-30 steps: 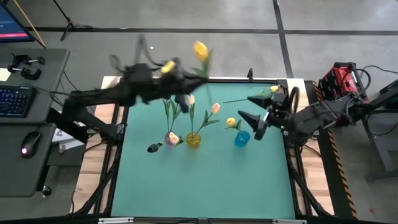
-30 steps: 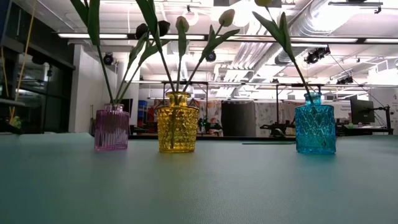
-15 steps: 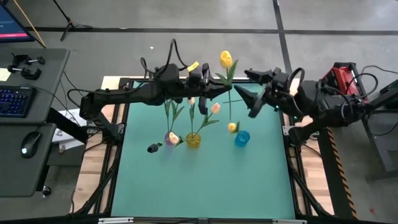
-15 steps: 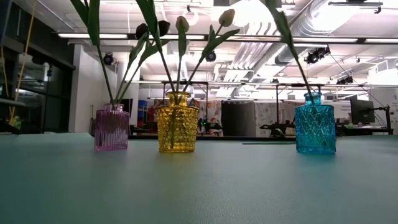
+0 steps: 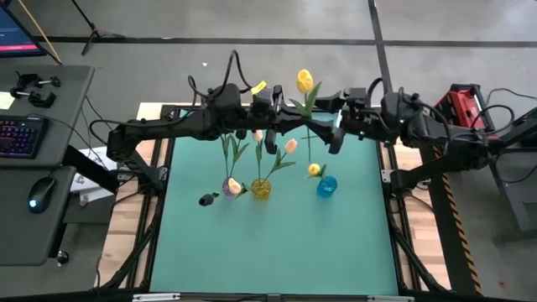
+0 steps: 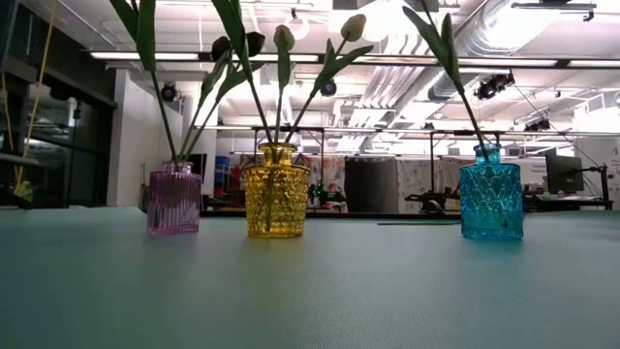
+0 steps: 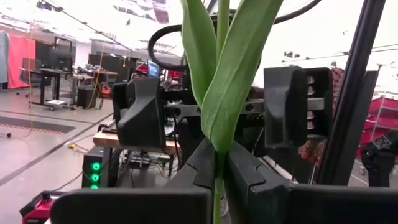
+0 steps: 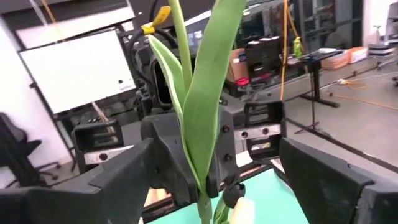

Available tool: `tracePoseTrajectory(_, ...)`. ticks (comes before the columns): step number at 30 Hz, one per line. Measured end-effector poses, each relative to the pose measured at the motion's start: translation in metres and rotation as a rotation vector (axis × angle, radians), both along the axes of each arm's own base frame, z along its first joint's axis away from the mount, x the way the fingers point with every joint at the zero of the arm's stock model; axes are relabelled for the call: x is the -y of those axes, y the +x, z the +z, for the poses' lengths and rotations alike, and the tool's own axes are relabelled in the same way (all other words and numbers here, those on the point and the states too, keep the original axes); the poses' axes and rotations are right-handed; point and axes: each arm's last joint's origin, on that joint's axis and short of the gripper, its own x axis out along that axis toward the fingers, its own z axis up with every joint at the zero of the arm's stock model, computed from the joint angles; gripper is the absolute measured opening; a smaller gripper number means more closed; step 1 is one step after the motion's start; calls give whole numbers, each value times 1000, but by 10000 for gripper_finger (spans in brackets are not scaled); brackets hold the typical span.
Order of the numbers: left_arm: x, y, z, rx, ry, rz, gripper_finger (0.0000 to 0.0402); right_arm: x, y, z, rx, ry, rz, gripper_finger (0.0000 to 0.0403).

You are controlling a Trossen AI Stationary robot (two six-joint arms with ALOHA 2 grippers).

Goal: Sort flowers into vase by color
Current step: Put the left yellow tulip into the blue vase

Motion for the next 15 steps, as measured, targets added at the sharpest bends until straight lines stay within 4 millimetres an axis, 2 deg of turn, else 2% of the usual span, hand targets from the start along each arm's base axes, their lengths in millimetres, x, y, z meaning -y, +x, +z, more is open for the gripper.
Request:
tracePoseTrajectory(6,-1,0,0,-4,0,2,0,4,3,3,38,-2,30,274)
tracePoseTrajectory(15,-1,0,-1,-6,3,10,0,4,5,2,33,-2,31,108)
